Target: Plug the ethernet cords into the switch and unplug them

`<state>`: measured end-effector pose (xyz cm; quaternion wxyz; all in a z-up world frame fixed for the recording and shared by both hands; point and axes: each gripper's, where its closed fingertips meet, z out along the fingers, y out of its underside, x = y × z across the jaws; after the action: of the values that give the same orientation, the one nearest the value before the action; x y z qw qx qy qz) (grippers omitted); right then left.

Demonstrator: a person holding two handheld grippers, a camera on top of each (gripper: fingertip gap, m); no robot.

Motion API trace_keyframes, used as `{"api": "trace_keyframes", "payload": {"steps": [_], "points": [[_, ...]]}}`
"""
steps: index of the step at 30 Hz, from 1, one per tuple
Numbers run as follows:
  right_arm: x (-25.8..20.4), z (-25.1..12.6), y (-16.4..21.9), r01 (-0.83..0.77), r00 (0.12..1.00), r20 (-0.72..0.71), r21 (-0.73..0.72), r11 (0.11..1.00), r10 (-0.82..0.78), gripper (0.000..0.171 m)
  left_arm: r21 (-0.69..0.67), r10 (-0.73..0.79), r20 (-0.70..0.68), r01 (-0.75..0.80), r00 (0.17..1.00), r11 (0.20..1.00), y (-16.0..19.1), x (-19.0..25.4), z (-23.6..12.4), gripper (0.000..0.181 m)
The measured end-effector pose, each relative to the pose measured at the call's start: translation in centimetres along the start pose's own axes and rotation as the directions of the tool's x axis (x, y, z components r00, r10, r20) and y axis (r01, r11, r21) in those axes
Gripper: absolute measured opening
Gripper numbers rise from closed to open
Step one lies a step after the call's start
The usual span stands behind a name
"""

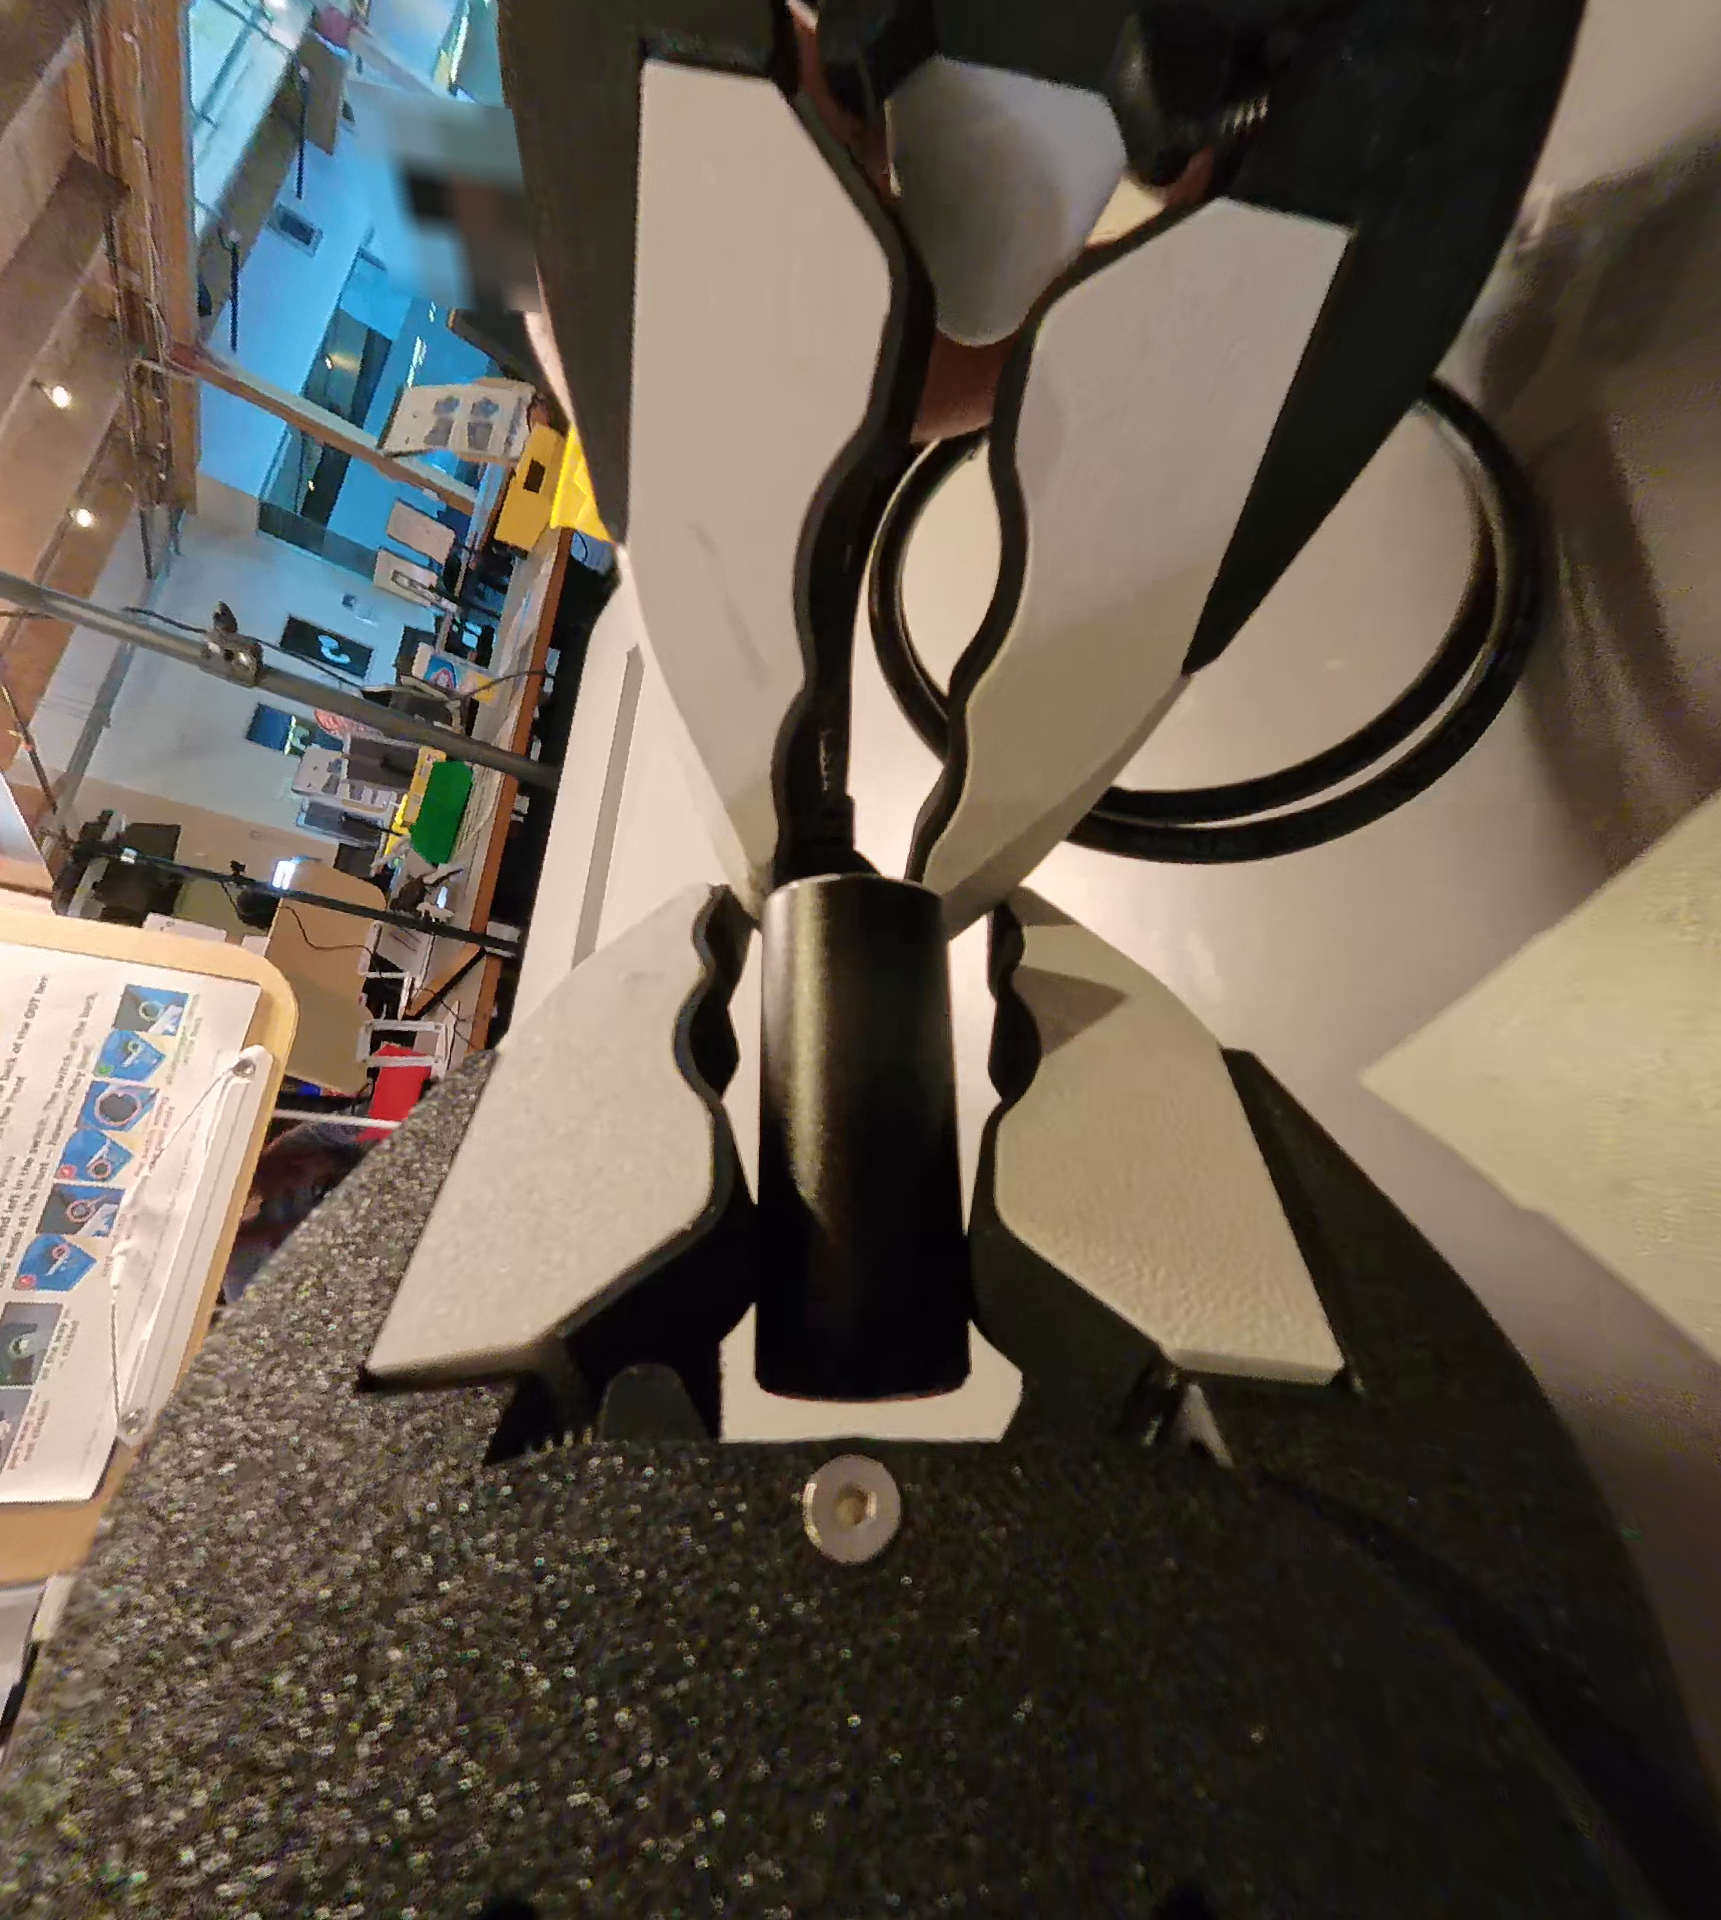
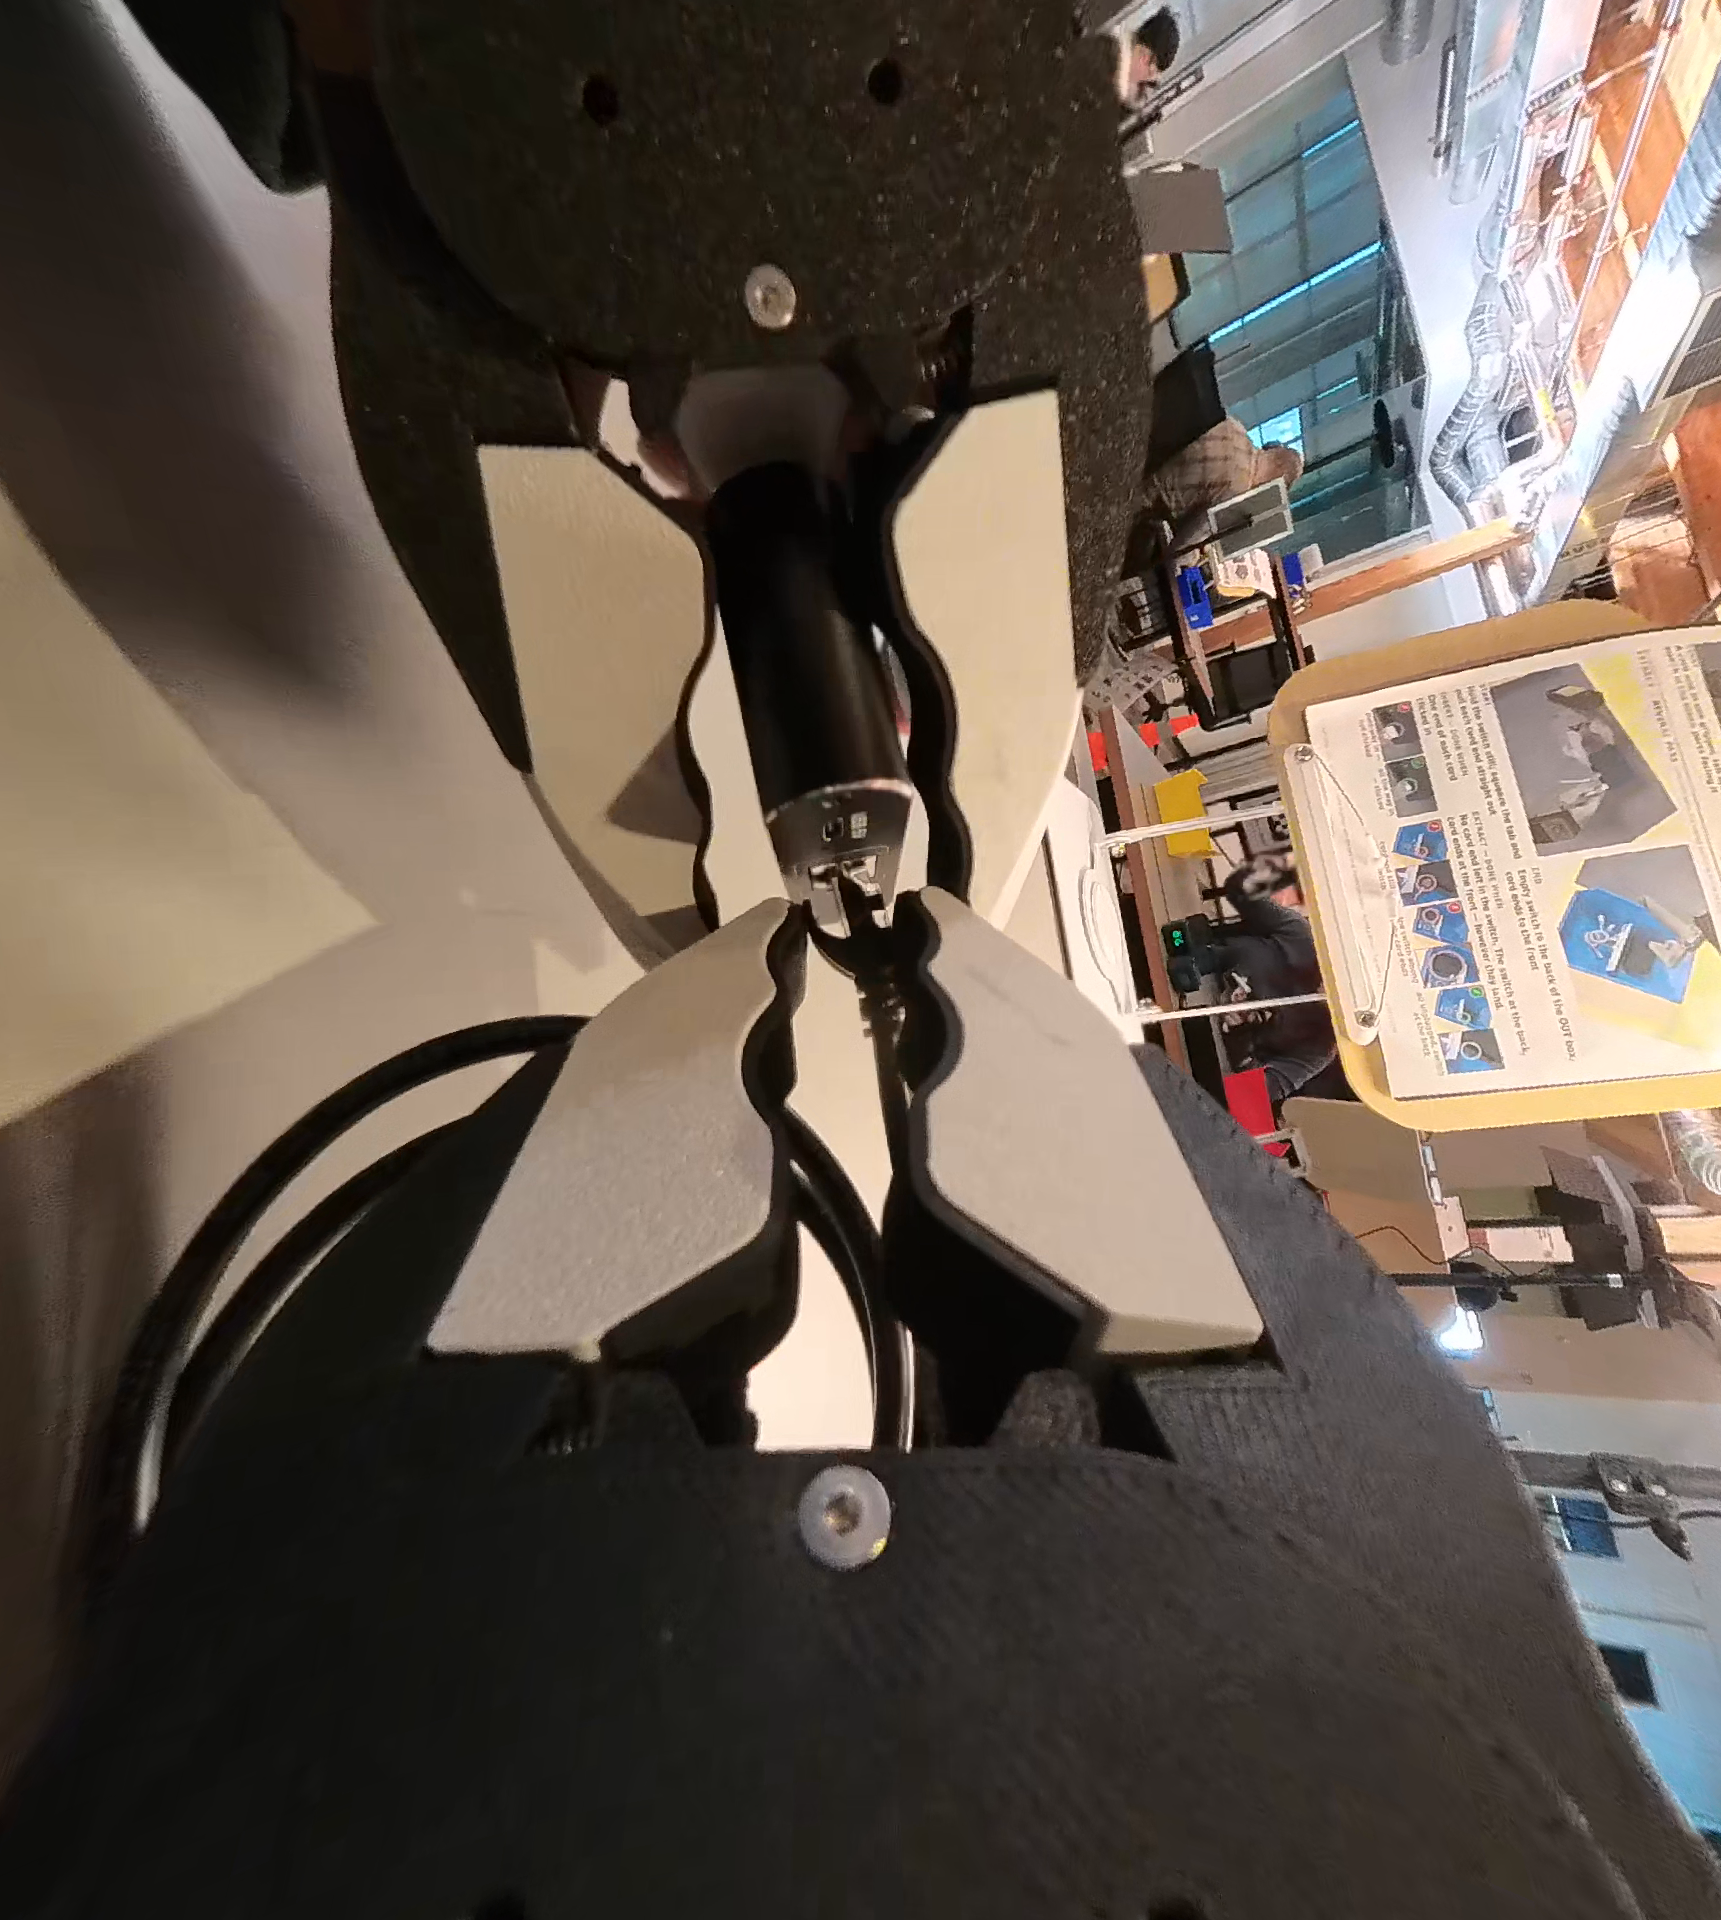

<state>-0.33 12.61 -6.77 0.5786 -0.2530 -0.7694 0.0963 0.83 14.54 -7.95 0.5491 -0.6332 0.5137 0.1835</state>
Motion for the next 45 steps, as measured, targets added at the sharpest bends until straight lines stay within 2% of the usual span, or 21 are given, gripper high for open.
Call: {"api": "trace_keyframes", "payload": {"steps": [11,18,24,26,33,45], "points": [[0.2,-1.2,0.1,-0.067,0.996,0.060,0.061,0.996,0.063,0.016,0.128,0.016,-0.003,-0.015,1.000,0.992,-1.4,0.1,-1.1,0.046],[1.3,-2.7,0.5,-0.161,0.986,0.073,0.117,0.980,0.153,0.016,0.215,-0.095,-0.002,0.094,0.995,0.972,-1.8,-1.4,-2.5,0.046],[1.1,-2.9,0.0,-0.160,0.985,0.088,0.128,0.979,0.149,0.016,0.291,-0.082,0.010,0.075,0.997,0.954,-3.1,-1.1,-2.7,0.034],[1.2,-2.8,0.0,-0.153,0.986,0.079,0.118,0.981,0.144,0.016,0.281,-0.058,0.025,0.049,0.998,0.958,-3.1,-1.0,-2.6,0.028],[2.6,-3.3,-1.2,-0.132,0.991,-0.016,0.139,0.981,0.136,0.017,0.340,-0.105,0.054,0.080,0.993,0.937,-4.0,-2.2,-3.7,0.028],[4.1,-3.2,-1.5,-0.114,0.981,-0.144,0.126,0.985,0.132,0.017,0.339,-0.152,0.125,0.102,0.980,0.935,-3.9,-3.5,-3.8,0.028]]}}
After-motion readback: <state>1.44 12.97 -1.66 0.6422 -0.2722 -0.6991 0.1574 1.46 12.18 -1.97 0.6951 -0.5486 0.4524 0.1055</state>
